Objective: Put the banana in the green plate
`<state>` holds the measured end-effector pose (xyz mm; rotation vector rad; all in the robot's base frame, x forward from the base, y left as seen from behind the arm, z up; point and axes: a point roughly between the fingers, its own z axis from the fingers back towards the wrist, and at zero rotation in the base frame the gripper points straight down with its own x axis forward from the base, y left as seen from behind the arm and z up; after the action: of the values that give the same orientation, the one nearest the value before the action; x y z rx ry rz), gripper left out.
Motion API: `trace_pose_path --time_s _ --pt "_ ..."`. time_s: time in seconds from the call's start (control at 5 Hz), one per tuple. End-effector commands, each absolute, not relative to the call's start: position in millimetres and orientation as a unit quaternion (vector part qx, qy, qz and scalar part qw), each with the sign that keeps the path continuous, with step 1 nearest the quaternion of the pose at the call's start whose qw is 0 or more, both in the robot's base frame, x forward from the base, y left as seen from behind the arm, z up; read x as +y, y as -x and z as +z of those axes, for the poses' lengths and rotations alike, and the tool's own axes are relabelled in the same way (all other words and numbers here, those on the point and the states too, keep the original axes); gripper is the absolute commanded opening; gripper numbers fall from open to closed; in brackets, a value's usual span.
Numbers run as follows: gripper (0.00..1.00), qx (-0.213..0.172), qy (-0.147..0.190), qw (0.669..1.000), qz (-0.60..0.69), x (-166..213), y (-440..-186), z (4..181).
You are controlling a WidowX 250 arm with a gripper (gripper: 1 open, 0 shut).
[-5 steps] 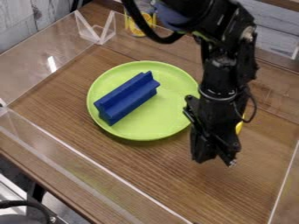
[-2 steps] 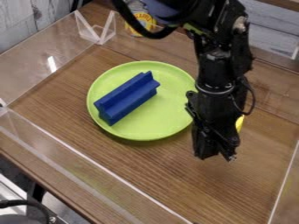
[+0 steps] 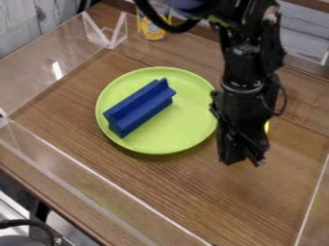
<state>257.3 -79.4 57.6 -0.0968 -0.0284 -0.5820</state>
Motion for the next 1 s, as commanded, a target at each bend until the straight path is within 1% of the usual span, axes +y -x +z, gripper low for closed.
trace_pose_path --time_s 0.0,0.4,0.6,0.8 --pt "0.00 -0.050 0.040 0.954 -0.292 -81.1 -278.1 73.8" --pt "0.00 -0.069 0.040 0.950 -0.301 -81.2 -297.2 70.1" --pt "1.00 -0.073 0.043 0.947 -0.309 -81.3 -303.3 65.8" --pt "1.00 -0.076 0.045 0.944 -0.318 -81.3 -309.9 61.1"
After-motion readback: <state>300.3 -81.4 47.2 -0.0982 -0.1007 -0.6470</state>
